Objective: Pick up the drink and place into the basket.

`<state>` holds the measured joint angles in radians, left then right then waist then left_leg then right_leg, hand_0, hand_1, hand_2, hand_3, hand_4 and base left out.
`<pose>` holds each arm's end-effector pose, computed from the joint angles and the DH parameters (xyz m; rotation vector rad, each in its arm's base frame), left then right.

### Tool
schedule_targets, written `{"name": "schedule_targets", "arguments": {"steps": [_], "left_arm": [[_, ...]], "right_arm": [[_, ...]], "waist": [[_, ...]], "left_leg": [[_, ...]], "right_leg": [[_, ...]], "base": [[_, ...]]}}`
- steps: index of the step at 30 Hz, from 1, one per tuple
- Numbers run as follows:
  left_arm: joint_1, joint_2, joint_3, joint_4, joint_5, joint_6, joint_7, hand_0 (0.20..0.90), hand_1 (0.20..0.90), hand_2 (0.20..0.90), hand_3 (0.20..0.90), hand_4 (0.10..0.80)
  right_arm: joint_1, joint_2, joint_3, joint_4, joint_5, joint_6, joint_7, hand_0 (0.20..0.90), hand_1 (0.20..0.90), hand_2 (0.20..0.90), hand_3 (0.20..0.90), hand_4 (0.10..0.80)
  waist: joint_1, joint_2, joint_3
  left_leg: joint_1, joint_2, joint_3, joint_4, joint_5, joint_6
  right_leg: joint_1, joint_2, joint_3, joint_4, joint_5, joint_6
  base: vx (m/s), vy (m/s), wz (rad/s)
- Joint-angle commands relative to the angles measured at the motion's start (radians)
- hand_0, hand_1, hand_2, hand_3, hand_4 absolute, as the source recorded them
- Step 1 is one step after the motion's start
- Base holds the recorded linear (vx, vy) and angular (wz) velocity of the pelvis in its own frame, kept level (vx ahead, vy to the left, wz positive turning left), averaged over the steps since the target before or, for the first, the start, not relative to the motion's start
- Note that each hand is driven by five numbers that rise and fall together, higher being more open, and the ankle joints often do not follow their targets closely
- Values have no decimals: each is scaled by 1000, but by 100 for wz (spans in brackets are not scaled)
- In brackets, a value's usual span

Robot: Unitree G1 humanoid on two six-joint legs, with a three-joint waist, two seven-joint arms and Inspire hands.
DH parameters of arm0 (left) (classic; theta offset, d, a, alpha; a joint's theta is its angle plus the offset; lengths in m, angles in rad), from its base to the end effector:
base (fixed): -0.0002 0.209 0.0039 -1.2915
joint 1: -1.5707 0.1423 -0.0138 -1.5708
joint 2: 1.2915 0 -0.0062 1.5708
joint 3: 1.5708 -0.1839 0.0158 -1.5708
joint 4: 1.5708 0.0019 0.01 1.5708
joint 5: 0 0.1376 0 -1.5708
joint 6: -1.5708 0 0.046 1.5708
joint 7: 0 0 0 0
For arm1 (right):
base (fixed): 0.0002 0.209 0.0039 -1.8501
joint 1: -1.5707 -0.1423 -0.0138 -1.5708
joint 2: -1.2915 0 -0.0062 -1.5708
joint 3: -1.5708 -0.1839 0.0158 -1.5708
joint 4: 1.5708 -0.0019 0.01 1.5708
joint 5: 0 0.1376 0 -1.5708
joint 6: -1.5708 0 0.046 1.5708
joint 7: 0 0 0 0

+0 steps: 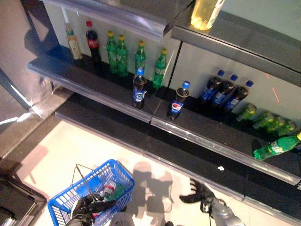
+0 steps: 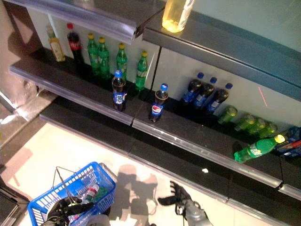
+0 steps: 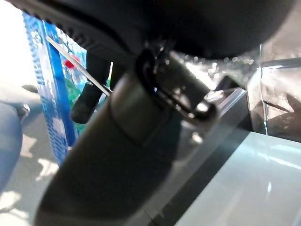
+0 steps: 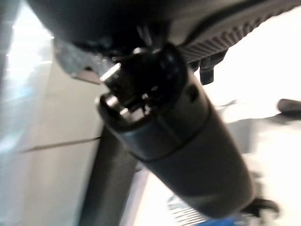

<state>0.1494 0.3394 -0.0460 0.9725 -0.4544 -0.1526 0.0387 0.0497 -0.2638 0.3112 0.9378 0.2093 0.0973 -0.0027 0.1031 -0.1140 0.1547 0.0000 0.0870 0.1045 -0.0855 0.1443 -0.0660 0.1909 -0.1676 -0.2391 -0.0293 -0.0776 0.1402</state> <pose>0.0665 0.2620 -0.0940 -0.0311 0.9063 0.4207 0.0938 -0.2042 -0.1054 -0.1943 1.1180 0.0433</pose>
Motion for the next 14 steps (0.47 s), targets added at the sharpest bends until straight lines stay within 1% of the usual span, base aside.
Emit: {"name": "schedule_targets", "arguments": {"steps": [1,3,5,8,9,10,11,14], "left_arm": [[-53,-51,-35,57,-4,-125,-22,300,300,300,200,100],[-60,-67,-36,108,-3,-120,-13,300,300,300,200,100],[-64,-75,-35,136,2,-118,-8,300,300,300,200,100],[-72,-94,-38,210,35,-122,-3,300,300,300,200,100],[-72,-94,-38,211,35,-123,-3,300,300,300,200,100],[-78,-102,-41,237,39,-126,1,300,300,300,200,100],[-79,-103,-42,241,39,-127,2,300,300,300,200,100],[-83,-114,-50,260,35,-130,1,300,300,300,200,100]], "right_arm": [[-30,2,-8,171,-42,-16,35,900,900,900,900,800],[-27,19,-32,266,-65,15,45,900,900,900,900,800],[-23,25,-47,305,-38,25,51,900,900,900,900,800],[-21,39,-108,355,76,68,47,900,900,900,900,800],[-21,39,-109,355,76,68,47,900,900,900,900,800],[-17,42,-139,377,98,73,49,900,900,900,900,800],[-16,42,-144,381,100,73,47,900,900,900,900,800],[-10,39,-159,399,74,68,47,900,900,900,900,800]], "waist": [[8,69,-46],[5,78,-51],[2,83,-55],[-11,92,-68],[-11,92,-68],[-20,96,-74],[-21,96,-74],[-29,98,-80]], "left_leg": [[28,84,23,3,-55,-64],[33,84,25,-2,-60,-64],[36,84,24,-2,-64,-64],[35,86,25,-2,-67,-66],[35,87,25,-2,-67,-66],[31,88,29,-2,-67,-69],[30,89,29,-2,-67,-69],[27,87,31,-2,-70,-69]], "right_leg": [[-54,-26,-18,7,88,18],[-52,-25,-18,5,87,17],[-50,-25,-19,3,85,16],[-48,-21,-14,-1,82,13],[-49,-21,-14,0,82,13],[-49,-18,-8,-5,81,12],[-49,-17,-7,-6,81,11],[-53,-14,1,-12,81,10]], "base": [[-6,36,-1],[-3,45,-10],[21,40,-14],[35,44,-8],[23,46,0],[12,34,0],[18,46,-3],[5,11,-1]]}}
